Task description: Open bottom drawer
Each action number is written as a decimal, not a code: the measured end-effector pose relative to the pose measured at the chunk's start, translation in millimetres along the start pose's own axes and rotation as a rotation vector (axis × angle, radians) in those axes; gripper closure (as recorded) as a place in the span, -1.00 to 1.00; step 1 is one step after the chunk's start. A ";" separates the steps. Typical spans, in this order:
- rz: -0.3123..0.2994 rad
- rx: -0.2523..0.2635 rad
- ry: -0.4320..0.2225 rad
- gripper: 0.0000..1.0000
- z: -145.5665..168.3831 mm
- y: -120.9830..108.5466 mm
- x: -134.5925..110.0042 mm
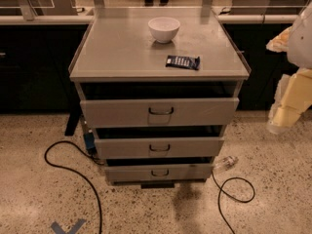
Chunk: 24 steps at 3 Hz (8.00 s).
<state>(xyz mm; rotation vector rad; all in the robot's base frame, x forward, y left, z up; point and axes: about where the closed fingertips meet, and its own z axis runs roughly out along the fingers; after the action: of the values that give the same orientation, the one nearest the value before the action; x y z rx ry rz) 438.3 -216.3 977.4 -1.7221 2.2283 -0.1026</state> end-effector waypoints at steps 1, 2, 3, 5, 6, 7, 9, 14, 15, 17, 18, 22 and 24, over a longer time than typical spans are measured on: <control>-0.013 0.004 -0.003 -1.00 1.7 4.1 -0.7; -0.083 0.022 -0.064 -1.00 10.4 33.5 -6.4; -0.149 0.050 -0.155 -1.00 37.2 78.1 -8.1; -0.244 0.005 -0.131 -1.00 185.9 145.9 20.9; -0.276 -0.019 -0.066 -1.00 217.6 165.5 49.5; -0.255 -0.024 -0.079 -1.00 227.5 152.2 55.0; -0.208 0.004 -0.108 -1.00 302.4 21.4 122.8; -0.025 -0.419 -0.265 -1.00 565.0 127.9 157.4; -0.012 -0.458 -0.275 -1.00 581.6 146.9 157.7; -0.070 -0.475 -0.360 -1.00 607.9 147.7 141.3; -0.126 -0.462 -0.512 -1.00 662.2 139.2 89.1; -0.050 -0.351 -0.483 -1.00 751.7 104.9 65.8; -0.026 -0.240 -0.423 -1.00 729.3 91.3 71.5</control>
Offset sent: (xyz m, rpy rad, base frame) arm -0.0949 0.0077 -0.1806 0.0482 0.1024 0.2087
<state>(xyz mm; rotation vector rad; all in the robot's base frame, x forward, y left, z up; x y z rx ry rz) 552.6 -159.0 250.0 -1.6963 1.9632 0.4963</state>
